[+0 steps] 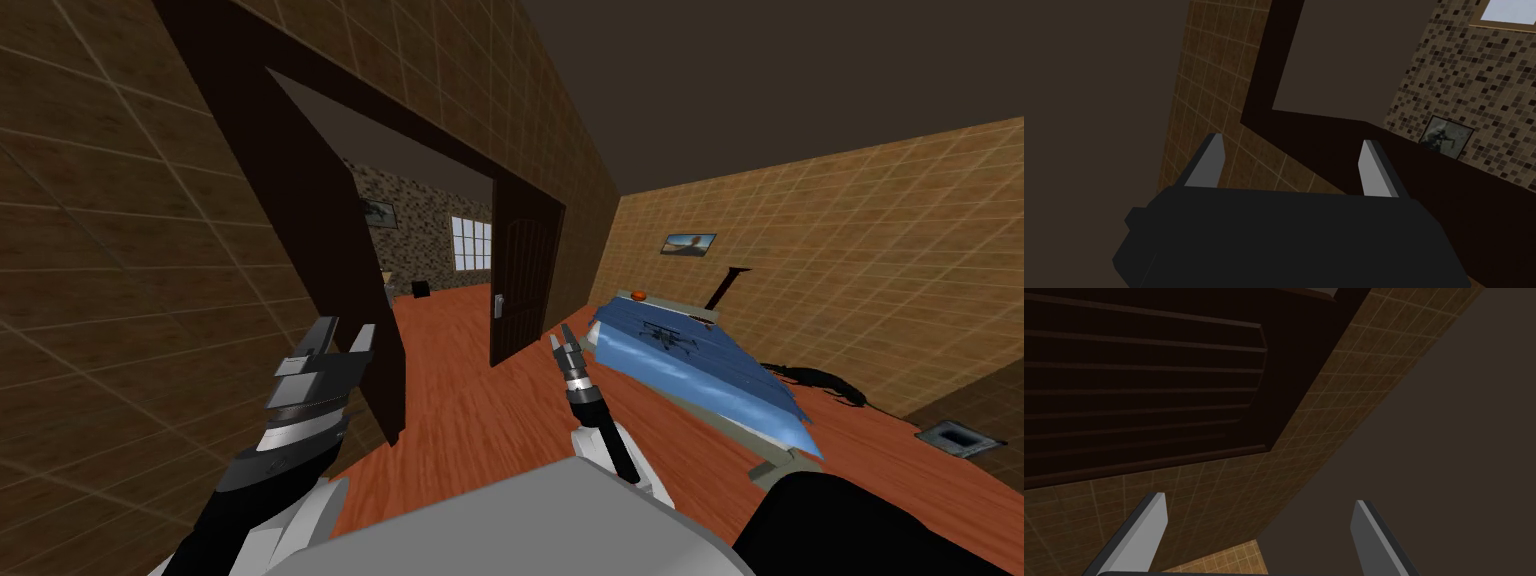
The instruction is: Push the door open
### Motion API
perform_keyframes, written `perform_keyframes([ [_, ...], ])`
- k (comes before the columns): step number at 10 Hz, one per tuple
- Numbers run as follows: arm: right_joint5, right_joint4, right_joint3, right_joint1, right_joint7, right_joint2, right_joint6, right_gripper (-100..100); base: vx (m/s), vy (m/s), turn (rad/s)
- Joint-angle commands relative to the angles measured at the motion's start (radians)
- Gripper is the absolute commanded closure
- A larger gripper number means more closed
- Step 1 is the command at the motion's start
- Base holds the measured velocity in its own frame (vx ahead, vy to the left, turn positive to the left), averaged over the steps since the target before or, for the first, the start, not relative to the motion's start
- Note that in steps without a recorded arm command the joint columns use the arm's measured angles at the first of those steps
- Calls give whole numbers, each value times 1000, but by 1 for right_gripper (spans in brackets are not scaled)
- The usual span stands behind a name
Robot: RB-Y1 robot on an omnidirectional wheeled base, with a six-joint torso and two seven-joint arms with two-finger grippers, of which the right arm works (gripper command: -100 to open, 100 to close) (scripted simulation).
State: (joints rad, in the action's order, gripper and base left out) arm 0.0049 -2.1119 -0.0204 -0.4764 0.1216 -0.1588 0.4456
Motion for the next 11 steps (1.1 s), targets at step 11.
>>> perform_keyframes([
  [11, 103, 213, -11, -4, 203, -114, 66, -100, 167, -23, 82],
])
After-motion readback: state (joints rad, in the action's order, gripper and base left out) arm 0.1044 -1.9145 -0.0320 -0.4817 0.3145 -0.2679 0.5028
